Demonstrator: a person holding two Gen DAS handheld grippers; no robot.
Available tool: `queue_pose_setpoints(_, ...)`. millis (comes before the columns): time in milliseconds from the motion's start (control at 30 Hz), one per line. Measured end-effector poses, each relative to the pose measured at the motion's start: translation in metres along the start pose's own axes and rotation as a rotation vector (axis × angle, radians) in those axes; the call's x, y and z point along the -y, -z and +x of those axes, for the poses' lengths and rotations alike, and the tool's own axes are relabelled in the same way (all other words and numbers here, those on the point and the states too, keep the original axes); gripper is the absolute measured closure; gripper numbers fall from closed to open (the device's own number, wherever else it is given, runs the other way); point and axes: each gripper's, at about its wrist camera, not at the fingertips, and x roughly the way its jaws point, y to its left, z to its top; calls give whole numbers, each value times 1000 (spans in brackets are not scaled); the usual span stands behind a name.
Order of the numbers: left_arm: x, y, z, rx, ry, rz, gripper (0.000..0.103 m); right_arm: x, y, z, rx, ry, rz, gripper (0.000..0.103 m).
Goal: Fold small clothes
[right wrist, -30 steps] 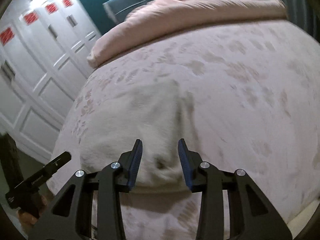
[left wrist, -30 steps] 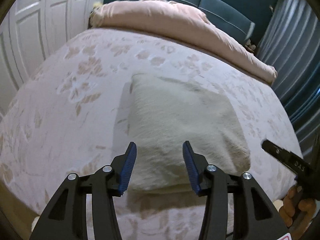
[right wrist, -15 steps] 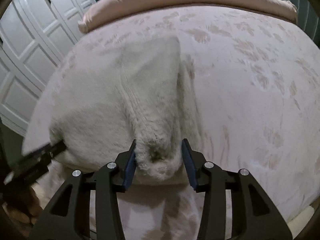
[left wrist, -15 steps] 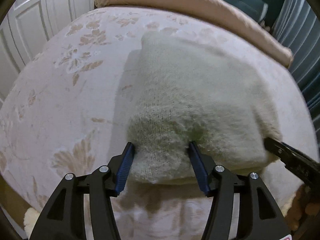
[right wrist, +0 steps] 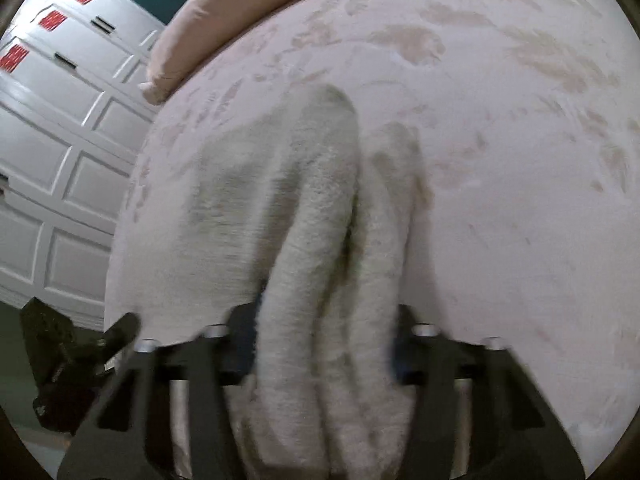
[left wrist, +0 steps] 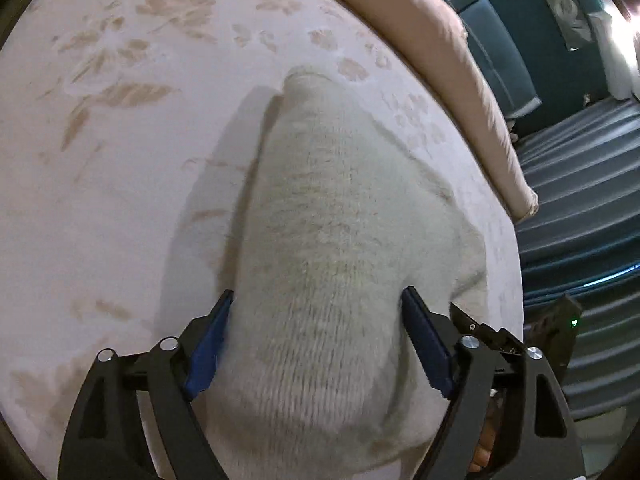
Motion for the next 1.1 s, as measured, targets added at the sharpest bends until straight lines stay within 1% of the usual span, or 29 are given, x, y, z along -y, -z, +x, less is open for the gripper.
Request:
queue_pose_setpoints(33, 7, -1, -1, 15, 3, 33, 41, -6, -3, -5, 14, -3, -29, 73)
queue_pose_setpoints(100, 26, -4, -9, 67, 25, 96, 48, -22, -8, -31, 92, -52, -89, 74)
queue_pose_setpoints(167, 44, -8, -19, 102, 67, 140, 51, -31, -11, -52, 158, -78, -118, 74)
queue_pose_setpoints(200, 51, -10, -22, 116, 76, 161, 52, -35, -12, -62, 196, -71, -140, 74)
queue_pose_setpoints(233, 61, -11, -25, 136, 74, 193, 52, -37, -13, -69, 226, -52, -159, 73)
queue_pose_setpoints(267, 68, -11, -22, 148, 45, 229, 52, -32, -13, -71, 245, -23, -166, 72)
queue_pose_setpoints(300, 72, -10, -14, 145, 3, 261, 52, -23, -14, -67, 240, 7, -158, 70)
queue_pose_setpoints(333, 72, -9, -7, 135, -33, 279, 52, -11, -15, -57, 217, 46, -141, 69)
queue_pose_setpoints(367, 70, -5, 7, 112, -95, 298, 53, 9, -16, -38, 152, 102, -110, 69)
queue_pose_setpoints(400, 65, -2, 18, 84, -151, 310, 56, 23, -15, -26, 103, 147, -78, 68)
queue_pose_setpoints(433, 62, 2, 23, 71, -164, 315, 56, 34, -12, -24, 95, 139, -45, 67)
queue_pose_setpoints(467, 63, 7, 17, 95, -168, 316, 56, 38, -8, -37, 128, 94, -19, 67)
queue_pose_setpoints(533, 67, 13, 2, 112, -196, 334, 57, 24, -2, -62, 186, 136, -56, 68)
queue_pose_setpoints(567, 72, 17, -8, 120, -207, 344, 58, 9, 5, -77, 225, 164, -112, 69)
queue_pose_setpoints(633, 79, 29, -24, 143, -229, 368, 58, -15, 19, -95, 248, 171, -204, 69)
queue_pose_setpoints(667, 83, 34, -26, 146, -239, 383, 58, -23, 24, -96, 244, 173, -234, 69)
queue_pose_setpoints(700, 87, 40, -24, 132, -270, 402, 56, -29, 30, -93, 227, 182, -267, 69)
queue_pose_setpoints(733, 88, 41, -17, 112, -296, 417, 56, -32, 35, -85, 204, 210, -303, 71)
queue_pose_setpoints(767, 88, 45, -9, 90, -335, 438, 55, -32, 40, -72, 181, 281, -338, 72)
queue_pose_setpoints(800, 85, 50, -1, 79, -376, 448, 53, -24, 45, -62, 160, 338, -349, 74)
queue_pose_setpoints(833, 83, 53, 4, 74, -398, 458, 50, -16, 50, -53, 145, 377, -344, 73)
queue_pose_setpoints(867, 81, 56, 5, 77, -403, 462, 49, -2, 52, -48, 143, 364, -314, 71)
queue_pose_setpoints(900, 80, 57, 7, 80, -408, 461, 48, 8, 53, -49, 146, 331, -280, 70)
queue_pose_setpoints(967, 81, 60, 6, 79, -419, 454, 48, 15, 51, -58, 145, 286, -210, 70)
queue_pose_setpoints(1033, 84, 65, -1, 81, -433, 449, 48, 9, 57, -74, 163, 297, -208, 70)
queue_pose_setpoints(1100, 88, 73, -6, 80, -440, 447, 49, -3, 68, -86, 177, 318, -238, 70)
